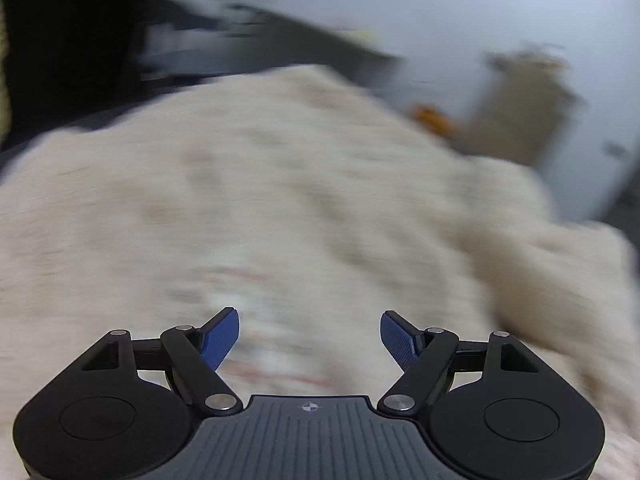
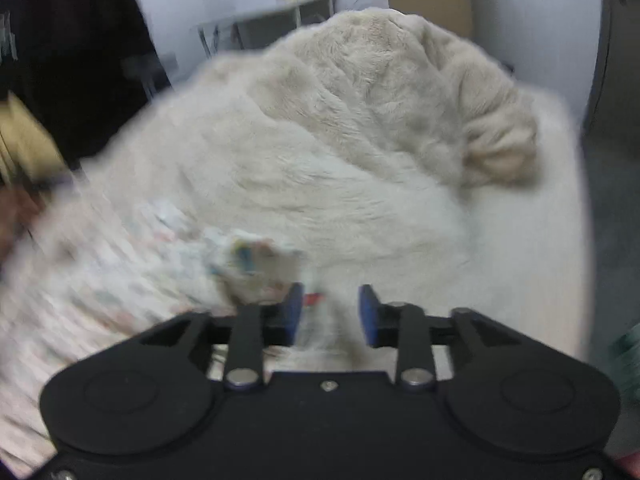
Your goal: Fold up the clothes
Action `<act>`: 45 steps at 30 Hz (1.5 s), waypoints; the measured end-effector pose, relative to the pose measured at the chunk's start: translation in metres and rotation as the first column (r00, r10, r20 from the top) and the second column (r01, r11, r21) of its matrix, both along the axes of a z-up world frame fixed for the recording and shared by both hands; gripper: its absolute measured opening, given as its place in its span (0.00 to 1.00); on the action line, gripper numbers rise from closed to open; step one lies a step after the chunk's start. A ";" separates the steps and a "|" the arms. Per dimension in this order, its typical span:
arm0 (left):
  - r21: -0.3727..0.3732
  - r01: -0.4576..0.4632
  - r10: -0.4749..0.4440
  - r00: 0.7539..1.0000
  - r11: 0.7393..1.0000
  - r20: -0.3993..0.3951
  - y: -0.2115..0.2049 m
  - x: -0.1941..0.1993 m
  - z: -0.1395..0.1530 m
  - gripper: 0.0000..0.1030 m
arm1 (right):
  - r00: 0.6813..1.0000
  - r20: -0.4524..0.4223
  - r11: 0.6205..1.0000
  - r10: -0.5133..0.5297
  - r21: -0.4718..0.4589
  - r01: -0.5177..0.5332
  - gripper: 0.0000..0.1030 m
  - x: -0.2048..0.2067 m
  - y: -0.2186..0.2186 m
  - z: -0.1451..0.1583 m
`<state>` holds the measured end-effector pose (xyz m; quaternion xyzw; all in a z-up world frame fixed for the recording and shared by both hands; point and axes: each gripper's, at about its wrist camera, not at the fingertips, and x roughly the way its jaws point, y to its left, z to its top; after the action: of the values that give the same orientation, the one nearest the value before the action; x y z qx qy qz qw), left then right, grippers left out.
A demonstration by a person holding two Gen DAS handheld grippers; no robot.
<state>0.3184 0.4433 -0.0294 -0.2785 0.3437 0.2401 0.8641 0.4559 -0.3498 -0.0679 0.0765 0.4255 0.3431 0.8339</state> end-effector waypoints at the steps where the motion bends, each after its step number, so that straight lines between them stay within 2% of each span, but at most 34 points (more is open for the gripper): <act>1: -0.049 -0.044 0.043 0.999 0.998 -0.023 0.019 0.001 -0.012 0.71 | 0.999 -0.033 0.999 -0.008 0.045 0.010 0.50 0.001 -0.002 -0.007; 3: -0.146 -0.084 0.080 0.996 0.986 -0.033 0.039 0.004 -0.026 0.69 | 0.997 -0.073 0.996 -0.032 0.083 0.038 0.51 0.006 -0.012 -0.013; 5: -0.252 -0.044 0.046 0.999 0.967 0.003 0.050 0.018 -0.034 0.69 | 0.989 -0.134 0.992 -0.058 0.104 0.072 0.52 0.009 -0.008 -0.026; 8: -0.341 -0.022 0.028 0.999 0.940 0.014 0.044 0.045 -0.045 0.69 | 0.980 -0.176 0.982 -0.089 0.150 0.116 0.53 0.014 -0.003 -0.033; 9: -0.337 -0.029 0.028 1.000 0.941 -0.008 0.041 0.052 -0.049 0.68 | 0.976 -0.192 0.976 -0.099 0.172 0.133 0.53 0.014 -0.001 -0.036; 10: -0.294 -0.048 0.028 0.997 0.955 -0.071 0.034 0.065 -0.057 0.52 | 0.973 -0.205 0.971 -0.107 0.189 0.147 0.53 0.016 0.000 -0.038; 11: -0.251 -0.059 0.033 0.993 0.966 -0.110 0.030 0.070 -0.060 0.36 | 0.970 -0.216 0.967 -0.114 0.202 0.158 0.40 0.018 0.001 -0.040; 12: -0.208 -0.068 0.038 0.989 0.976 -0.144 0.026 0.075 -0.063 0.10 | 0.966 -0.226 0.959 -0.128 0.219 0.179 0.27 0.020 0.000 -0.044; 13: -0.182 -0.078 0.053 0.989 0.980 -0.139 0.024 0.074 -0.058 0.07 | 0.963 -0.223 0.951 -0.152 0.232 0.203 0.10 0.021 -0.001 -0.043; 16: -0.168 -0.042 0.046 0.999 0.985 0.020 0.023 0.052 -0.014 0.03 | 0.971 -0.176 0.935 -0.161 0.286 0.207 0.08 0.020 -0.004 -0.027; 17: -0.153 -0.012 0.027 0.995 0.988 0.095 0.025 0.042 0.012 0.03 | 0.974 -0.153 0.927 -0.165 0.312 0.206 0.08 0.017 -0.008 -0.017; 18: -0.147 0.013 0.017 0.980 0.989 0.196 0.028 0.028 0.039 0.03 | 0.978 -0.129 0.921 -0.166 0.334 0.201 0.08 0.016 -0.011 -0.008; 19: -0.140 0.037 0.006 0.955 0.989 0.297 0.031 0.014 0.065 0.03 | 0.980 -0.114 0.917 -0.166 0.347 0.196 0.08 0.015 -0.013 -0.002; 20: -0.140 0.050 0.012 0.914 0.989 0.406 0.037 -0.008 0.089 0.03 | 0.981 -0.103 0.914 -0.167 0.357 0.193 0.08 0.015 -0.014 0.002; 21: -0.140 0.061 0.019 0.859 0.988 0.511 0.043 -0.031 0.113 0.03 | 0.982 -0.081 0.907 -0.168 0.379 0.187 0.08 0.012 -0.017 0.012; 22: -0.138 0.073 0.027 0.793 0.988 0.609 0.050 -0.053 0.137 0.03 | 0.984 -0.058 0.898 -0.171 0.400 0.180 0.07 0.009 -0.021 0.022; 24: -0.141 0.041 0.062 0.756 0.989 0.652 0.059 -0.084 0.152 0.03 | 0.983 -0.030 0.889 -0.181 0.424 0.176 0.07 0.005 -0.025 0.034; 25: -0.132 0.004 0.082 0.761 0.991 0.643 0.067 -0.103 0.152 0.03 | 0.982 -0.028 0.885 -0.186 0.429 0.180 0.07 0.004 -0.027 0.037; 28: -0.158 -0.079 0.154 0.823 0.984 0.548 0.081 -0.117 0.114 0.08 | 0.982 -0.029 0.889 -0.184 0.420 0.179 0.08 0.011 -0.024 0.036; 30: -0.228 -0.133 0.227 0.858 0.965 0.461 0.093 -0.121 0.063 0.10 | 0.983 -0.022 0.902 -0.182 0.395 0.176 0.08 0.015 -0.017 0.033; 32: -0.277 -0.211 0.297 0.901 0.937 0.318 0.102 -0.123 0.001 0.25 | 0.982 -0.010 0.922 -0.190 0.341 0.182 0.08 0.017 -0.008 0.028; 33: -0.284 -0.241 0.318 0.911 0.928 0.263 0.104 -0.123 -0.015 0.28 | 0.979 -0.018 0.928 -0.202 0.316 0.197 0.08 0.018 -0.007 0.024; 34: -0.301 -0.321 0.370 0.921 0.898 0.123 0.106 -0.128 -0.053 0.28 | 0.977 -0.030 0.932 -0.213 0.293 0.212 0.08 0.020 -0.007 0.020; 35: -0.313 -0.364 0.400 0.915 0.877 0.058 0.108 -0.131 -0.071 0.28 | 0.976 -0.033 0.936 -0.217 0.276 0.218 0.08 0.021 -0.006 0.017; 36: -0.325 -0.391 0.424 0.905 0.861 0.033 0.106 -0.134 -0.084 0.28 | 0.974 -0.039 0.940 -0.222 0.259 0.224 0.08 0.022 -0.006 0.015; 38: -0.339 -0.371 0.423 0.902 0.864 0.091 0.098 -0.151 -0.087 0.34 | 0.971 -0.056 0.945 -0.234 0.221 0.241 0.15 0.022 -0.008 0.011; 39: -0.334 -0.359 0.413 0.905 0.872 0.105 0.094 -0.154 -0.084 0.42 | 0.969 -0.061 0.944 -0.238 0.219 0.245 0.18 0.021 -0.009 0.010; 40: -0.290 -0.323 0.374 0.917 0.901 0.139 0.083 -0.160 -0.069 0.47 | 0.967 -0.061 0.943 -0.246 0.215 0.253 0.23 0.015 -0.012 0.011; 41: -0.218 -0.279 0.318 0.932 0.935 0.174 0.069 -0.165 -0.051 0.50 | 0.967 -0.055 0.944 -0.250 0.211 0.256 0.23 0.009 -0.014 0.012; 42: -0.175 -0.252 0.284 0.940 0.952 0.191 0.062 -0.169 -0.042 0.58 | 0.968 -0.045 0.945 -0.248 0.207 0.252 0.24 0.003 -0.016 0.014; 43: -0.081 -0.198 0.211 0.952 0.977 0.220 0.044 -0.179 -0.021 0.67 | 0.970 -0.023 0.949 -0.243 0.203 0.243 0.30 -0.008 -0.017 0.016; 44: 0.015 -0.158 0.149 0.959 0.987 0.240 0.026 -0.189 -0.003 0.71 | 0.973 0.013 0.955 -0.229 0.195 0.222 0.36 -0.024 -0.018 0.020; 45: 0.097 -0.138 0.110 0.963 0.986 0.248 0.010 -0.196 0.010 0.77 | 0.977 0.042 0.963 -0.210 0.182 0.200 0.37 -0.038 -0.018 0.022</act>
<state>0.1221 0.4536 -0.0195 -0.2769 0.2036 0.2774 0.8972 0.4182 -0.3676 -0.0456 0.1834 0.3575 0.2936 0.8674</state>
